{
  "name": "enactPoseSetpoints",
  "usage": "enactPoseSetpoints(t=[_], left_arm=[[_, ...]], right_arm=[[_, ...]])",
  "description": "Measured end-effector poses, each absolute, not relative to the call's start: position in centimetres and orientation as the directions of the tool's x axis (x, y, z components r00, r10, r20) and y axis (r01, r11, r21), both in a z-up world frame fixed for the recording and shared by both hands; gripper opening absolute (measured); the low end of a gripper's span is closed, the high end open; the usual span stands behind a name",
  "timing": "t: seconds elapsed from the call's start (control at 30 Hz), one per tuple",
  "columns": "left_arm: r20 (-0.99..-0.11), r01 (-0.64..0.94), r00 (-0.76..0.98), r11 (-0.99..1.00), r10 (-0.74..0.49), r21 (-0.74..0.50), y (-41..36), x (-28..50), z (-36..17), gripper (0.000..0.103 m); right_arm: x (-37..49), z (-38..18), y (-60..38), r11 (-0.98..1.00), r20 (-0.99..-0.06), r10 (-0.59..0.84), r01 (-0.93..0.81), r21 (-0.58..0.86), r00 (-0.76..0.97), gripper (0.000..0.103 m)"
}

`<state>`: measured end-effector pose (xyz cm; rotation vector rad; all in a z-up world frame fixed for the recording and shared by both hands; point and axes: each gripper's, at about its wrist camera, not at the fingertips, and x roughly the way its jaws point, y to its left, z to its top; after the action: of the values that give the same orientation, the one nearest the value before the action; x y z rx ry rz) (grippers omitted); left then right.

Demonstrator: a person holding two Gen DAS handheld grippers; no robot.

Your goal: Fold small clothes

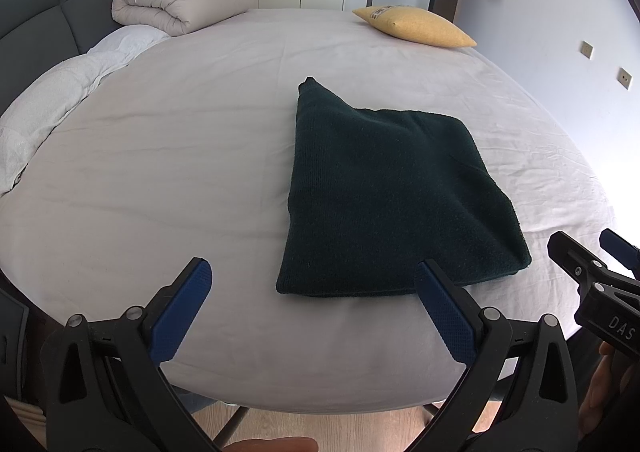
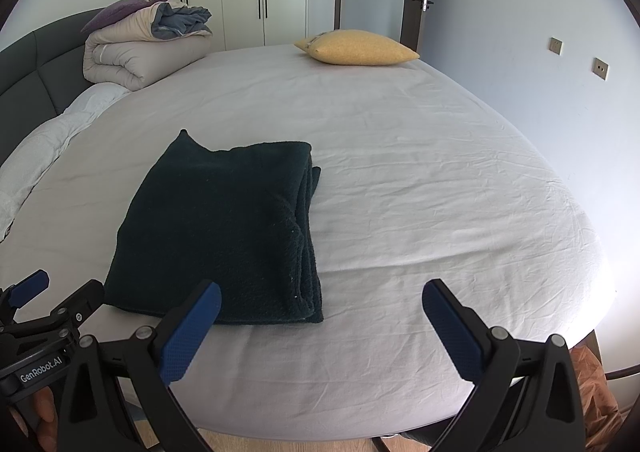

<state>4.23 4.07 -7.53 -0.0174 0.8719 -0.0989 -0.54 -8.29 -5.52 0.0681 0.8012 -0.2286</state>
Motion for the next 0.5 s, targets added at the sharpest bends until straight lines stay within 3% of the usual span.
enactPoseSetpoints(t=[0.5], left_arm=[[-0.766,0.08,0.636,0.995,-0.098,-0.061,4.21,4.15,-7.8,0.103]], right_arm=[[-0.56,-5.54,-8.24,0.973,-0.72,-0.175,0.229,-0.024,0.672,0.103]])
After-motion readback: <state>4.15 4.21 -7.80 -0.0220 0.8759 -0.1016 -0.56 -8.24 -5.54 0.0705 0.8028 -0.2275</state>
